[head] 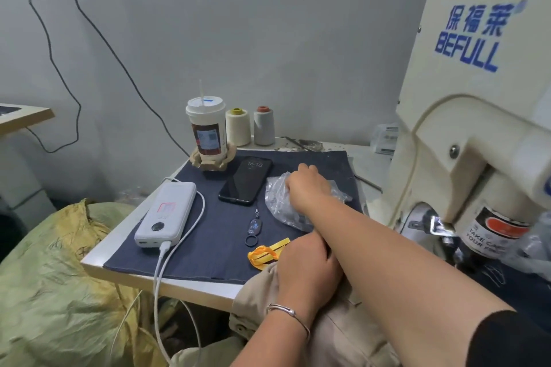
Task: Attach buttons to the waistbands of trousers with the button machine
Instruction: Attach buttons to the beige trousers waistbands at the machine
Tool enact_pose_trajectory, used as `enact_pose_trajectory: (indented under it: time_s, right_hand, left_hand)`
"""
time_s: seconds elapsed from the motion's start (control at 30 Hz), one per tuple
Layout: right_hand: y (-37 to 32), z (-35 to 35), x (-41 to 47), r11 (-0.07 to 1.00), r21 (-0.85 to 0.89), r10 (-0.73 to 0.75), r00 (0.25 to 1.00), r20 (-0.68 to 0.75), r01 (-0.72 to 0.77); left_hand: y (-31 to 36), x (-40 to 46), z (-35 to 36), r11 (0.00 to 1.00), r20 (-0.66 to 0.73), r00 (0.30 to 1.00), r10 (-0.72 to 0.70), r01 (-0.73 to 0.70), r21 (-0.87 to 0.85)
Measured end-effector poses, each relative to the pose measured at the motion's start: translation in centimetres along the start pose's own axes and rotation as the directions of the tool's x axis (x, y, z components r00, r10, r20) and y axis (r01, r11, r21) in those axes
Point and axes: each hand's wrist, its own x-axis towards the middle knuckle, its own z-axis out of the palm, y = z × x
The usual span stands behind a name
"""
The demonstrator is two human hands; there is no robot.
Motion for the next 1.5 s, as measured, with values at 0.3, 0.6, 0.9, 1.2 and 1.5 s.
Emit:
enact_pose_trajectory:
  time_s: [0.3,0.6,0.9,1.2,1.5]
  right_hand:
    - [0.3,0.5,-0.2,0.994,0.095,0.054,0.998,-0.032,-0.051]
    - [0.4,0.2,-0.8,0.999,0.049,0.021,0.994,-0.104,-0.016]
    - [0.6,-0.6,-1.7,1.000,-0.022,-0.023,0.971,-0.238,0.018]
    - [0.4,-3.8,-8.1,0.786,0.607,0.172,0.901,-0.398,0.118]
    - [4.6,-2.5,-25.0,0.703,0.565,0.031,0.775,-0.631,0.431]
  left_hand:
    - [0.1,0.0,-0.1,1.000,0.050,0.999,0.020,-0.021,0.011]
    - [0.1,-0.1,0.0,0.998,0.031,0.998,0.045,-0.046,0.033]
    - [0.1,-0.2,0.3,0.999,0.003,0.999,0.044,-0.044,0.033]
    - [0.4,-0.4,0.0,0.997,0.011,0.998,-0.063,0.062,0.038]
    - [0.5,-0.3,0.0,0.989,-0.005,1.000,0.015,-0.014,0.146]
